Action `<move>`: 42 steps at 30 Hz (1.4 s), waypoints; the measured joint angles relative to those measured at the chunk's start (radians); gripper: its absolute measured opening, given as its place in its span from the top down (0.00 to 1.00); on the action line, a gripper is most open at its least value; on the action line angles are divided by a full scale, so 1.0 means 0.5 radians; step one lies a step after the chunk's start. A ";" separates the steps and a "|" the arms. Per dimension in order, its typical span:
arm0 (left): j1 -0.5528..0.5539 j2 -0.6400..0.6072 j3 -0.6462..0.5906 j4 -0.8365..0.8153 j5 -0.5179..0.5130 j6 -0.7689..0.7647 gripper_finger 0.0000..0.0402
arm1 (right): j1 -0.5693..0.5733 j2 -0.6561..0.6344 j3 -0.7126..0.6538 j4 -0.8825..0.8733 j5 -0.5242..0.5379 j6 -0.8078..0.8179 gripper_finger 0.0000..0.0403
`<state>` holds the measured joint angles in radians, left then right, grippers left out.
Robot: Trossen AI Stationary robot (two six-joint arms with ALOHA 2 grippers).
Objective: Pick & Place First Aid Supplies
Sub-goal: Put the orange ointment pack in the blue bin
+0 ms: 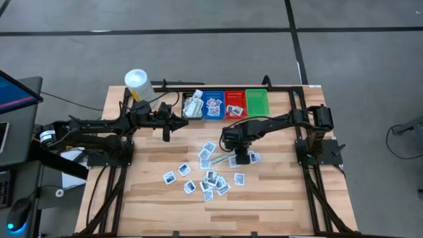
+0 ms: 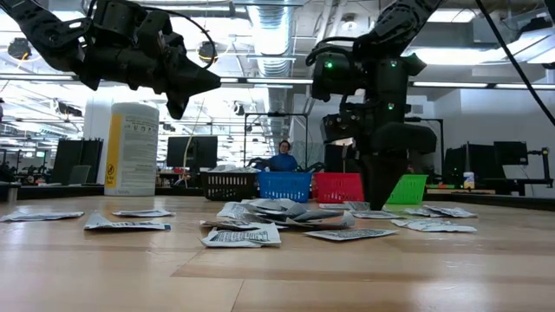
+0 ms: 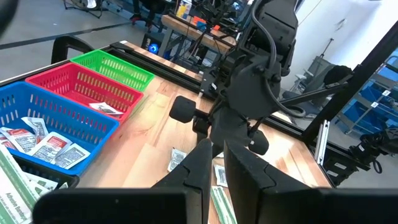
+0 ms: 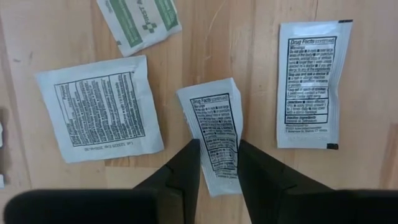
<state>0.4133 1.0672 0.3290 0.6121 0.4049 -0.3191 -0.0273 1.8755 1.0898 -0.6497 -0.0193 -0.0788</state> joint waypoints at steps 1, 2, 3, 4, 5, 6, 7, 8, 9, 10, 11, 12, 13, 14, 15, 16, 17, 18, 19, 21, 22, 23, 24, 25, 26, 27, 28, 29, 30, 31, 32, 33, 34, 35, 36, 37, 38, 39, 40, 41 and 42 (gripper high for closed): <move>0.000 0.000 0.000 0.000 0.000 0.000 0.89 | 0.000 0.000 0.019 -0.025 -0.001 -0.009 0.77; 0.000 0.000 0.000 0.000 0.000 0.000 0.89 | 0.000 0.002 0.039 -0.049 -0.001 -0.014 0.77; 0.000 0.000 0.000 0.000 0.000 0.000 0.89 | 0.000 0.005 0.056 -0.066 -0.004 -0.015 0.77; 0.000 0.000 0.000 0.000 0.000 0.000 0.89 | -0.001 0.007 0.073 -0.083 -0.005 -0.025 0.77; 0.000 0.000 0.000 0.000 0.000 0.000 0.89 | -0.004 0.010 0.092 -0.097 -0.009 -0.046 0.77; 0.000 0.000 0.000 0.000 0.001 0.000 0.89 | -0.009 0.014 0.109 -0.097 -0.021 -0.068 0.78; 0.000 0.000 0.000 0.000 0.001 0.000 0.89 | -0.014 0.017 0.126 -0.093 -0.029 -0.087 0.79; 0.000 0.000 0.000 0.000 0.001 0.000 0.89 | -0.015 0.016 0.135 -0.096 -0.033 -0.097 0.80; 0.000 0.000 0.000 0.000 0.001 0.000 0.89 | -0.015 0.013 0.139 -0.100 -0.036 -0.103 0.81; 0.000 0.000 0.000 0.000 0.001 0.000 0.89 | -0.016 0.013 0.142 -0.102 -0.035 -0.103 0.82; 0.000 0.000 0.000 0.000 0.001 0.000 0.89 | -0.020 0.013 0.143 -0.102 -0.035 -0.103 0.84; 0.000 0.000 0.000 0.000 0.001 0.000 0.89 | -0.021 0.013 0.144 -0.105 -0.034 -0.103 0.85; 0.000 0.000 0.000 -0.001 0.001 0.000 0.89 | -0.024 0.013 0.145 -0.106 -0.033 -0.103 0.87; 0.000 0.000 0.000 -0.002 0.001 0.000 0.89 | -0.028 0.013 0.145 -0.107 -0.034 -0.103 0.88; 0.000 0.000 0.000 -0.001 0.001 0.000 0.89 | -0.028 0.013 0.145 -0.107 -0.038 -0.104 0.89; 0.000 0.000 0.000 -0.002 0.001 0.000 0.89 | -0.028 0.012 0.145 -0.109 -0.053 -0.104 0.91; 0.000 0.000 0.000 -0.002 0.001 0.000 0.89 | -0.028 0.010 0.145 -0.109 -0.071 -0.104 0.93; 0.000 0.000 0.000 -0.002 0.001 0.000 0.89 | -0.028 0.009 0.146 -0.109 -0.073 -0.104 0.94; 0.000 0.000 0.000 -0.002 0.001 0.000 0.89 | -0.028 0.008 0.146 -0.110 -0.074 -0.104 0.96; 0.000 0.000 0.000 -0.003 0.001 0.000 0.89 | -0.028 0.008 0.146 -0.113 -0.075 -0.104 0.99; 0.000 0.000 0.000 -0.003 0.001 0.000 0.89 | -0.028 0.007 0.147 -0.113 -0.075 -0.104 0.99; 0.000 0.000 0.000 -0.004 0.001 0.000 0.89 | -0.028 0.007 0.147 -0.113 -0.075 -0.104 0.99; 0.000 0.000 0.000 -0.004 0.001 0.000 0.89 | -0.028 0.006 0.148 -0.113 -0.075 -0.104 0.99; 0.000 0.000 0.000 -0.004 0.001 0.001 0.89 | -0.028 0.005 0.148 -0.113 -0.075 -0.104 0.99; 0.000 0.000 0.000 -0.004 0.001 0.000 0.89 | -0.028 0.005 0.148 -0.113 -0.075 -0.104 0.99; 0.000 0.000 0.000 -0.004 0.001 0.000 0.89 | -0.028 0.005 0.148 -0.113 -0.075 -0.104 0.99; 0.000 0.000 0.000 -0.004 0.001 0.000 0.89 | -0.028 0.005 0.148 -0.113 -0.075 -0.105 1.00; 0.000 0.000 0.000 -0.004 0.001 0.000 0.89 | -0.028 0.005 0.148 -0.113 -0.074 -0.106 1.00; 0.000 0.000 0.000 -0.004 0.001 0.000 0.89 | -0.028 0.005 0.149 -0.113 -0.074 -0.105 1.00; 0.000 0.000 0.000 -0.005 0.001 0.000 0.89 | -0.028 0.005 0.149 -0.113 -0.075 -0.105 1.00; 0.000 0.000 0.000 -0.005 0.001 0.000 0.89 | -0.028 0.005 0.149 -0.115 -0.075 -0.106 1.00; 0.000 0.000 0.000 -0.005 0.001 0.000 0.89 | -0.028 0.004 0.149 -0.122 -0.074 -0.106 1.00; 0.000 0.000 0.000 -0.005 0.001 0.000 0.89 | -0.028 0.003 0.149 -0.136 -0.074 -0.106 1.00; 0.000 0.000 0.000 -0.005 0.001 0.000 0.89 | -0.028 0.002 0.149 -0.153 -0.074 -0.106 1.00; 0.000 0.000 0.000 -0.005 0.001 0.000 0.89 | -0.028 0.002 0.150 -0.173 -0.074 -0.106 1.00; 0.000 0.000 0.000 -0.005 0.001 0.000 0.89 | -0.028 0.002 0.150 -0.194 -0.074 -0.106 1.00; 0.000 0.000 0.000 -0.005 0.001 0.000 0.89 | -0.028 0.002 0.150 -0.214 -0.074 -0.106 1.00; 0.000 0.000 0.000 -0.005 0.002 0.001 0.89 | -0.028 0.002 0.150 -0.233 -0.074 -0.106 1.00; 0.000 0.000 0.000 -0.005 0.001 0.000 0.89 | -0.028 0.002 0.150 -0.249 -0.074 -0.106 1.00; 0.000 0.000 0.000 -0.005 0.001 0.000 0.89 | -0.028 0.002 0.151 -0.258 -0.074 -0.106 1.00; 0.000 0.000 0.000 -0.005 0.002 0.001 0.89 | -0.028 0.002 0.151 -0.262 -0.074 -0.106 1.00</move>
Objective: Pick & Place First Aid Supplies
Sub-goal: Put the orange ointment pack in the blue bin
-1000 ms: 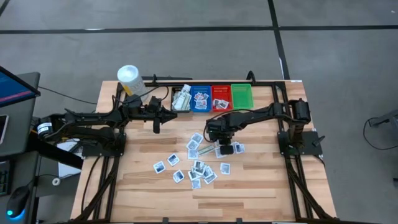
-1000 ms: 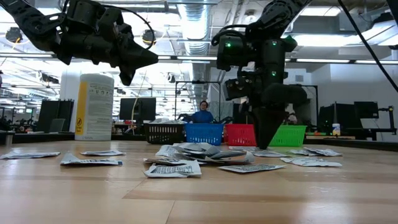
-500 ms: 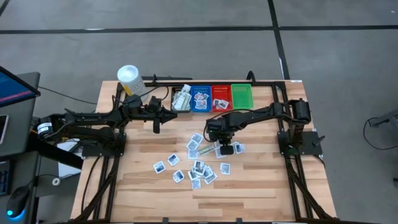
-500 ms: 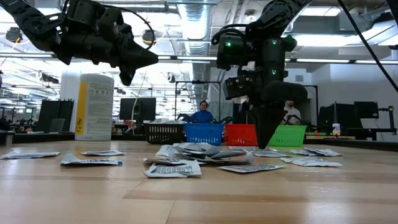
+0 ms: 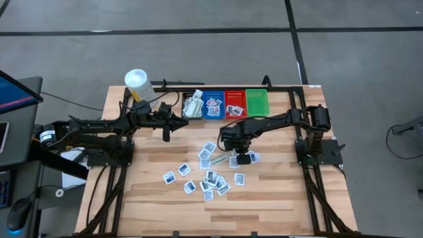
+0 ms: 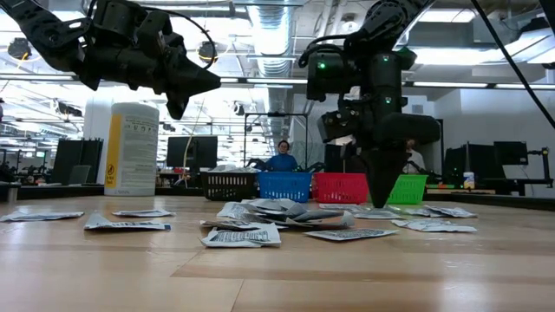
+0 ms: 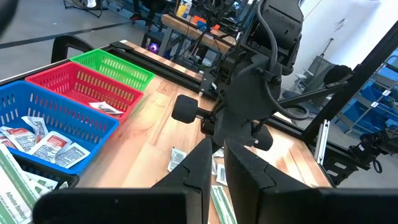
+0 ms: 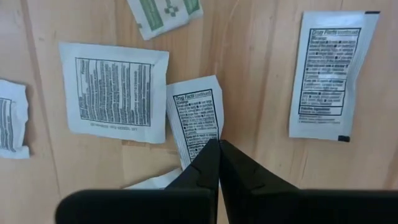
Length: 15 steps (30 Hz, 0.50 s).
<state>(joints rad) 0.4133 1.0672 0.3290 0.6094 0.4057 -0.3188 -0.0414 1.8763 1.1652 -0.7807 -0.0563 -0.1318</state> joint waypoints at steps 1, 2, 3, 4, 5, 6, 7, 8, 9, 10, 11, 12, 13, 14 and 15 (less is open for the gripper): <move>0.000 0.000 0.000 0.000 -0.001 -0.001 0.89 | 0.000 0.000 0.000 0.002 0.000 0.000 1.00; 0.000 0.000 0.000 0.000 -0.001 -0.001 0.89 | -0.001 0.000 0.004 0.003 0.000 0.001 1.00; 0.000 0.000 0.000 0.000 0.000 0.000 0.89 | -0.001 0.000 0.015 -0.003 0.000 0.001 1.00; 0.000 0.000 0.000 0.000 0.000 0.000 0.89 | -0.002 0.000 0.029 -0.003 0.001 0.001 1.00; 0.000 0.000 0.000 0.000 -0.001 -0.001 0.89 | -0.005 0.000 0.049 -0.002 0.002 0.000 1.00; 0.000 0.000 0.000 0.000 -0.001 -0.001 0.89 | -0.013 0.000 0.074 0.001 0.003 0.000 1.00; 0.000 0.000 0.000 0.000 -0.001 -0.001 0.89 | -0.022 0.000 0.102 -0.001 0.002 0.001 1.00; 0.000 0.000 0.000 0.000 -0.001 -0.001 0.89 | -0.034 0.000 0.136 0.000 0.004 0.001 1.00; 0.000 0.000 0.000 0.000 -0.001 -0.001 0.89 | -0.051 0.000 0.173 0.005 0.004 0.000 1.00; 0.000 0.000 0.000 0.000 -0.001 -0.001 0.89 | -0.068 -0.001 0.212 0.008 0.006 -0.003 1.00; 0.000 0.000 0.000 0.000 -0.001 -0.001 0.89 | -0.088 -0.001 0.253 0.010 0.008 -0.007 1.00; 0.000 0.000 0.000 0.000 -0.001 0.000 0.89 | -0.109 -0.001 0.300 0.012 0.009 -0.013 1.00; 0.000 0.000 0.000 0.000 -0.001 0.000 0.89 | -0.129 -0.001 0.348 0.014 0.012 -0.018 1.00; 0.000 0.000 0.000 0.000 -0.001 -0.001 0.89 | -0.150 -0.002 0.395 0.015 0.023 -0.027 1.00; 0.000 0.000 0.000 0.000 -0.001 -0.001 0.89 | -0.168 -0.003 0.440 0.013 0.044 -0.039 1.00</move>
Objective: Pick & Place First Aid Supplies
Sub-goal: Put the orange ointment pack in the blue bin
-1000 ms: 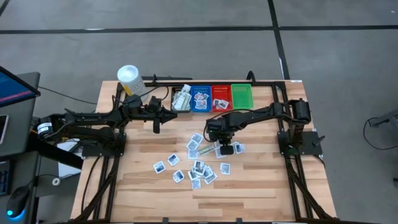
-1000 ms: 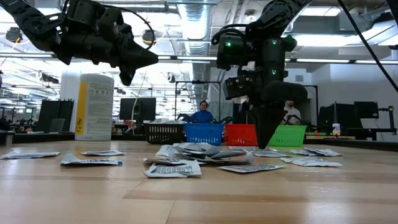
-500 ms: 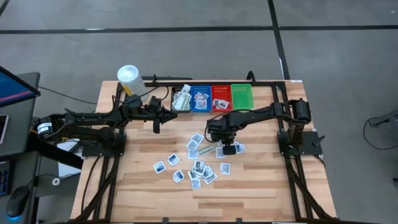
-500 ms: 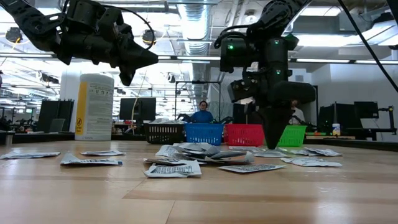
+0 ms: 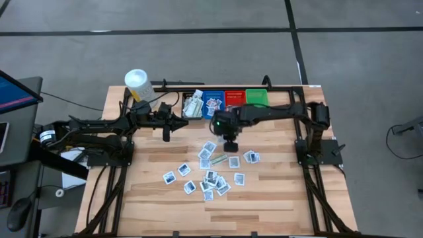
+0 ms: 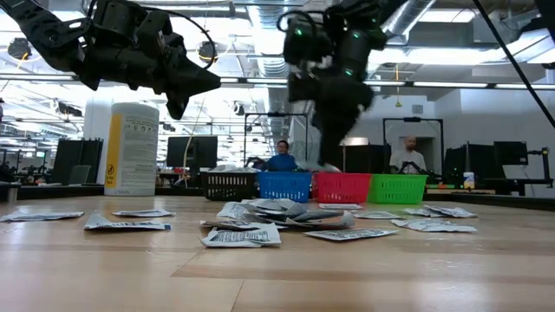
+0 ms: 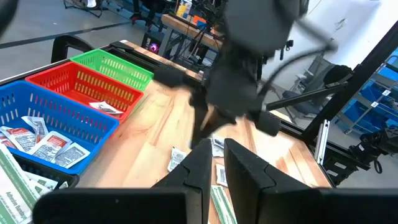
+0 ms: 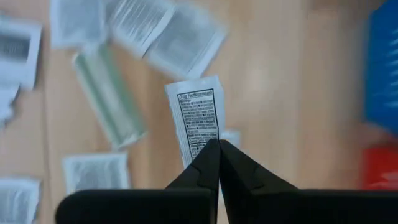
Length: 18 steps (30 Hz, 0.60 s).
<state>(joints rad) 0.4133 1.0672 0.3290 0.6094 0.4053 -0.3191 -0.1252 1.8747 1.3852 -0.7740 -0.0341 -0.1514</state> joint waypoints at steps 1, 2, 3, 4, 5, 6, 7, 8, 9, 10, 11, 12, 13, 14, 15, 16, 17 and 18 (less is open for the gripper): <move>0.000 0.000 0.000 0.000 0.000 0.000 0.89 | -0.017 -0.001 0.046 -0.003 0.024 -0.013 1.00; 0.000 0.000 0.000 0.000 0.000 0.000 0.89 | -0.033 -0.001 0.087 -0.005 0.048 -0.027 1.00; 0.000 0.000 0.000 -0.001 0.000 0.000 0.89 | -0.053 -0.001 0.134 -0.009 0.075 -0.045 1.00; 0.000 0.000 0.000 0.000 0.000 0.000 0.89 | -0.073 -0.001 0.179 -0.006 0.101 -0.070 1.00; 0.000 0.000 0.000 -0.001 0.000 0.000 0.89 | -0.095 -0.001 0.221 0.005 0.122 -0.084 1.00; 0.000 0.000 0.000 -0.001 -0.001 0.000 0.89 | -0.123 -0.001 0.261 0.027 0.143 -0.097 1.00; 0.000 0.000 0.000 -0.001 -0.007 0.000 0.89 | -0.152 -0.001 0.296 0.060 0.163 -0.109 1.00; -0.001 0.000 0.000 -0.001 -0.019 0.000 0.89 | -0.182 -0.001 0.326 0.094 0.173 -0.118 1.00; 0.000 0.000 0.000 -0.001 -0.028 0.000 0.89 | -0.218 -0.001 0.348 0.134 0.174 -0.123 1.00; 0.000 0.000 0.000 -0.001 -0.042 0.000 0.89 | -0.252 -0.001 0.366 0.173 0.175 -0.124 1.00; 0.000 0.000 0.000 -0.001 -0.064 0.000 0.89 | -0.289 -0.001 0.379 0.204 0.175 -0.123 1.00; 0.000 0.000 0.000 -0.001 -0.080 0.000 0.89 | -0.327 -0.001 0.388 0.221 0.174 -0.123 1.00; 0.000 0.000 0.000 -0.001 -0.086 0.000 0.89 | -0.365 -0.001 0.395 0.228 0.174 -0.123 1.00; 0.000 0.000 0.000 -0.001 -0.087 0.000 0.89 | -0.402 -0.001 0.395 0.228 0.174 -0.122 1.00; 0.000 0.000 0.000 -0.001 -0.089 0.000 0.89 | -0.440 -0.001 0.395 0.220 0.174 -0.121 1.00; 0.000 0.000 0.000 -0.001 -0.092 0.000 0.89 | -0.474 -0.001 0.395 0.206 0.175 -0.107 1.00; 0.000 0.000 0.000 -0.001 -0.092 0.000 0.89 | -0.507 0.000 0.395 0.196 0.175 -0.079 1.00; 0.000 0.000 0.000 -0.001 -0.092 0.000 0.89 | -0.541 -0.001 0.395 0.195 0.174 -0.042 1.00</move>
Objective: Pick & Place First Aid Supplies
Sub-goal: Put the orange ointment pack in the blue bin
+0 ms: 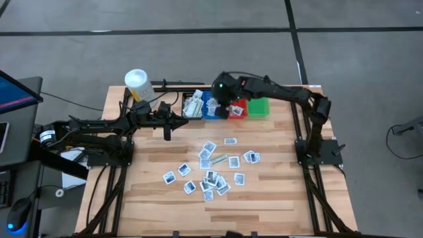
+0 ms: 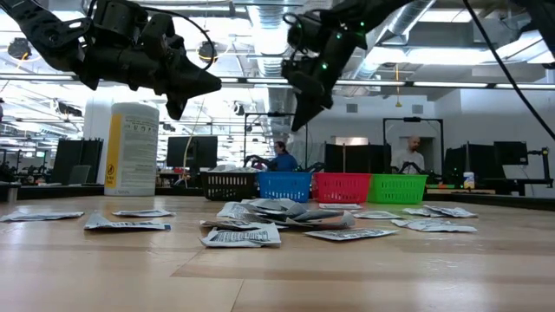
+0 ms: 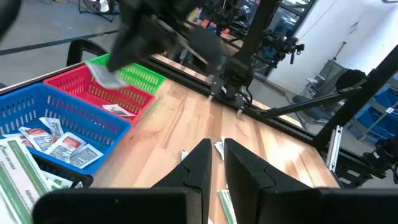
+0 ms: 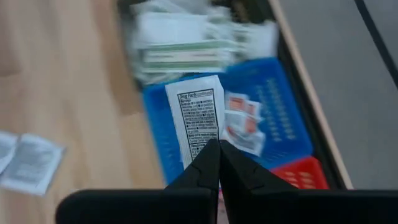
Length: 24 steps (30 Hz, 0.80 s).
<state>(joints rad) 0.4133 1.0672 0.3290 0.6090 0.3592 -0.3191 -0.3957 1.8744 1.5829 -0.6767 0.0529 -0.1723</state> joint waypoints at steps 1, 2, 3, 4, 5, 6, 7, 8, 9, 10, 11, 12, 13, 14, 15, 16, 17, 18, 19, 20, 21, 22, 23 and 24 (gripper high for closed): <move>0.000 0.000 0.000 0.000 0.000 0.000 0.89 | -0.031 0.000 0.000 0.006 0.000 0.040 1.00; 0.000 0.000 0.000 0.000 0.000 0.000 0.89 | -0.060 0.000 0.000 0.020 0.000 0.082 1.00; 0.000 0.000 0.000 0.000 -0.006 0.000 0.89 | -0.088 0.001 0.000 0.046 -0.001 0.129 1.00; 0.000 0.000 0.000 0.000 -0.025 0.001 0.89 | -0.113 0.001 0.000 0.080 -0.003 0.181 1.00; 0.000 0.000 0.000 0.000 -0.039 0.001 0.89 | -0.132 0.005 0.000 0.117 -0.004 0.236 1.00; 0.000 0.000 0.000 0.000 -0.051 0.004 0.89 | -0.150 0.013 0.000 0.162 -0.005 0.291 1.00; 0.000 0.000 0.000 0.000 -0.070 0.009 0.89 | -0.164 0.021 0.000 0.194 -0.008 0.351 1.00; 0.000 0.000 0.000 0.000 -0.085 0.010 0.89 | -0.176 0.025 -0.001 0.198 -0.013 0.403 1.00; 0.000 0.000 0.000 0.000 -0.095 0.011 0.89 | -0.188 0.025 -0.003 0.203 -0.025 0.429 1.00; 0.000 0.000 0.000 0.000 -0.105 0.011 0.89 | -0.194 0.025 -0.003 0.224 -0.037 0.428 1.00; 0.000 0.000 0.000 0.000 -0.108 0.011 0.89 | -0.194 0.024 -0.001 0.235 -0.046 0.403 1.00; 0.000 0.000 0.000 0.000 -0.112 0.012 0.89 | -0.191 0.024 -0.001 0.232 -0.047 0.360 0.99; 0.000 0.000 0.000 0.000 -0.112 0.012 0.89 | -0.186 0.024 -0.001 0.231 -0.048 0.322 0.98; 0.000 0.000 0.000 0.000 -0.112 0.015 0.89 | -0.180 0.024 -0.001 0.229 -0.050 0.293 0.97; 0.000 0.000 0.000 0.000 -0.112 0.015 0.89 | -0.176 0.024 -0.001 0.229 -0.053 0.278 0.95; 0.000 0.000 0.000 0.000 -0.112 0.015 0.89 | -0.175 0.024 -0.001 0.238 -0.054 0.278 0.93; 0.000 0.000 0.000 0.000 -0.112 0.015 0.89 | -0.174 0.024 -0.001 0.250 -0.054 0.279 0.90; 0.000 0.000 0.000 0.000 -0.112 0.015 0.89 | -0.174 0.024 -0.001 0.259 -0.055 0.278 0.87; 0.000 0.000 0.000 0.000 -0.112 0.015 0.89 | -0.174 0.024 -0.001 0.268 -0.055 0.279 0.85; 0.000 0.000 0.000 0.000 -0.112 0.015 0.89 | -0.167 0.024 -0.001 0.278 -0.054 0.277 0.82; 0.000 0.000 0.000 0.000 -0.112 0.015 0.89 | -0.165 0.024 -0.001 0.285 -0.053 0.273 0.79; -0.001 0.000 0.000 0.000 -0.112 0.015 0.89 | -0.165 0.024 -0.001 0.285 -0.053 0.272 0.76; -0.005 0.000 0.000 0.000 -0.112 0.013 0.89 | -0.163 0.024 -0.001 0.279 -0.054 0.272 0.74; -0.007 0.000 0.000 0.000 -0.112 0.007 0.89 | -0.159 0.024 -0.001 0.264 -0.056 0.272 0.72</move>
<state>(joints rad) 0.4096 1.0672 0.3290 0.6090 0.3031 -0.3154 -0.4753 1.8862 1.5824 -0.5447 0.0248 -0.0360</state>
